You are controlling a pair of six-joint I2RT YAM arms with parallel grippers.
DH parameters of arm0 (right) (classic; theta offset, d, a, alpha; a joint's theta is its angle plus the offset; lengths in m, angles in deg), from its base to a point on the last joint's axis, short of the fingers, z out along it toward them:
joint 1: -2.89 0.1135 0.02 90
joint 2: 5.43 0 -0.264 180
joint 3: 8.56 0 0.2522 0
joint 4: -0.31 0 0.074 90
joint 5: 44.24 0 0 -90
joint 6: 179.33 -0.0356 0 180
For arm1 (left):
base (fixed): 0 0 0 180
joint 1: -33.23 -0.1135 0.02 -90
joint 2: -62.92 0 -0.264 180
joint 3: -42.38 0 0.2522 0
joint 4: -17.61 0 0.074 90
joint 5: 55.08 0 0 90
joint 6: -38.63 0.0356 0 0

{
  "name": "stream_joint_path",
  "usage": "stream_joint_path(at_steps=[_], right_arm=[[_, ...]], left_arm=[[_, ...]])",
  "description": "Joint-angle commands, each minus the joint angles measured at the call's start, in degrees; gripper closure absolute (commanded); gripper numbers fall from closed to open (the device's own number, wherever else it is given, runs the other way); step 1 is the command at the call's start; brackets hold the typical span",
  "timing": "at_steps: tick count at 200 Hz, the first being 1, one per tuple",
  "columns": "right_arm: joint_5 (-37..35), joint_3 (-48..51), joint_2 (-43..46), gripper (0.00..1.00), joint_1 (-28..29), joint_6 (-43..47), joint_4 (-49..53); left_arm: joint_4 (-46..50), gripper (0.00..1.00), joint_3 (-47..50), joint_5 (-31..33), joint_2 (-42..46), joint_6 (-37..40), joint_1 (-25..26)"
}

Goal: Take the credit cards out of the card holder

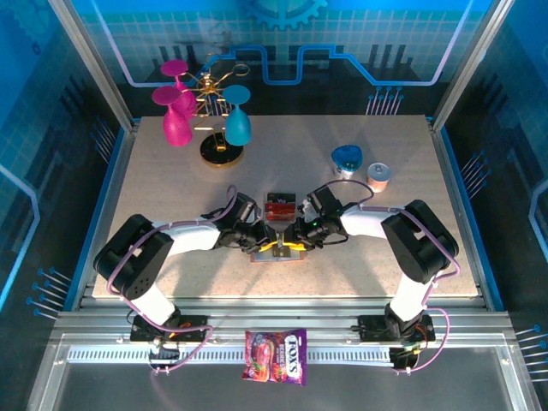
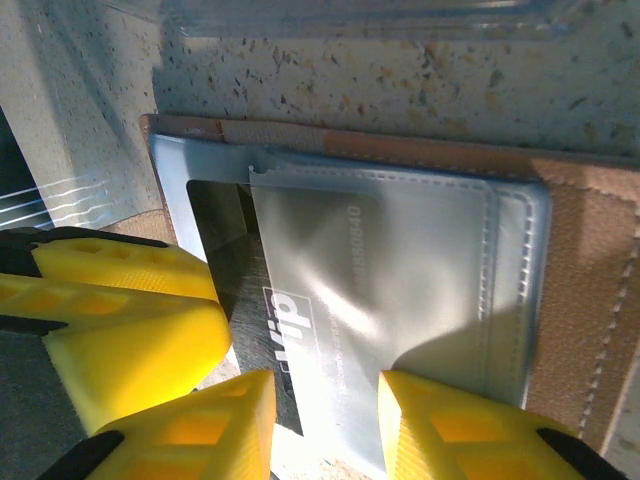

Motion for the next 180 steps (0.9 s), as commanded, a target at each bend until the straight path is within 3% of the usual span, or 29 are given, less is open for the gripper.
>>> stream_joint_path(at_steps=[1,64,180], right_arm=[[0.05,1.03,-1.4,0.65,0.33,0.08,0.51],[-0.08,1.53,-1.18,0.65,0.33,-0.05,0.26],[0.05,1.98,-0.83,0.65,0.2,-0.06,-0.07]], left_arm=[[-2.47,0.75,0.64,-1.68,-1.29,-0.48,-0.3],[-2.18,0.9,1.56,-0.05,0.61,0.12,-0.33],[16.24,0.94,-3.12,6.13,7.58,13.73,-2.52]])
